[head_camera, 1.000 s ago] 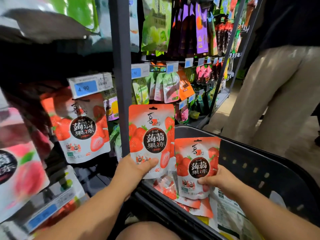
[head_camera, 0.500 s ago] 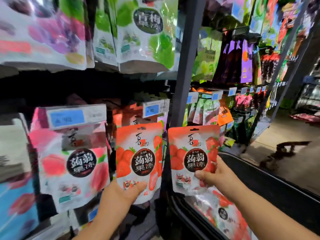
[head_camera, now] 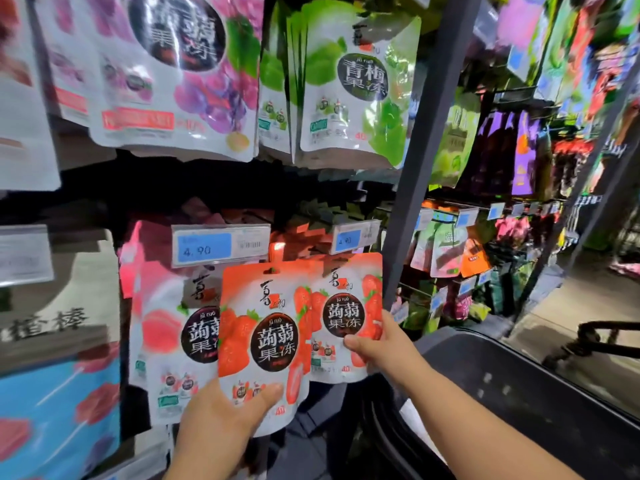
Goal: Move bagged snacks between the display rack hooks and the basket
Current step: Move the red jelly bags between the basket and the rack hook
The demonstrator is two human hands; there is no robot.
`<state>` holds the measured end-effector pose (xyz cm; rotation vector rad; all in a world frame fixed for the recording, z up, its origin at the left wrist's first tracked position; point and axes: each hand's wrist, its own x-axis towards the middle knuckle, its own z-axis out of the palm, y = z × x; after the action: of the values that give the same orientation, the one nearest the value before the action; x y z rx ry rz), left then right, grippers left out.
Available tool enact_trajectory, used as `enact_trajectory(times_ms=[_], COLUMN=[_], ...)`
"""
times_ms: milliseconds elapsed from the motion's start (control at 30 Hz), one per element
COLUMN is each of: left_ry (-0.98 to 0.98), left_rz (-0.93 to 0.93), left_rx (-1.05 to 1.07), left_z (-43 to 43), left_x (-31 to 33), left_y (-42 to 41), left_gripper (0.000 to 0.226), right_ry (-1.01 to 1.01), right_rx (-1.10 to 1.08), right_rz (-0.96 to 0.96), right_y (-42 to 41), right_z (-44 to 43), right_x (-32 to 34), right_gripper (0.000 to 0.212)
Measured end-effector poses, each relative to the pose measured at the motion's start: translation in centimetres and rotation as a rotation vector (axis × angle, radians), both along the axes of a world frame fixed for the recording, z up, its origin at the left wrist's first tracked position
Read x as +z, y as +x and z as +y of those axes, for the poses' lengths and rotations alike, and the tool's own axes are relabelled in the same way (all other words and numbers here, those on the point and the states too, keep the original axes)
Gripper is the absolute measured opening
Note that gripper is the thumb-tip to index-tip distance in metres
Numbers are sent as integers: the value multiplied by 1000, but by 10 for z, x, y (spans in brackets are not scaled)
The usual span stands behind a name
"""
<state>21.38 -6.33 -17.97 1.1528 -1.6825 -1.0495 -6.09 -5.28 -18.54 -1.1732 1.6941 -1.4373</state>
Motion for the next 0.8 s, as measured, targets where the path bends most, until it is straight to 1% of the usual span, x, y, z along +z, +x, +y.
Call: enact_trajectory(times_ms=[67,133,233,267,333,367,467,533,633,733,800], left_ry=[13,11,19,24,37,43,54,58,57,50,43], left_rz=[-8,-21,-37,-32,-8,4,24,43,61,57,63], left_rx=[4,5,15,19,16,14,15,18,37,38,29], left_z=[-1,-3,-5,-5,-5,-5,-4,-3,-4,-5,-6], left_x=[-2,-6,-10,-10,-10,-11,-11,-12,-14,-17,-19], left_y=[0,0,-2,-3,-4,-5,-6,-7,-8,-9,-10], left_gripper=[34,37,40,40,37,35,33,36,38,39,40], right_ry=[0,-1,2,3,7,7,8,16,21,28,64], right_rx=[4,22,29,41,65,82,85,92,97,47,0], right_rz=[-2,-26,-58,-68,-87,-102,-140,-140,-108,-80,-2], right_y=[5,6,6,6,6,6,5,5,11,14,17], right_z=[-6,-12,-16,-18,-21,-23,-28,-32,-39,-44,-43], right_x=[2,1,1,1,1,1,-3,-4,-2,-6,-10], right_gripper=[73,69,56,59,71,73,64,69,74,71,65])
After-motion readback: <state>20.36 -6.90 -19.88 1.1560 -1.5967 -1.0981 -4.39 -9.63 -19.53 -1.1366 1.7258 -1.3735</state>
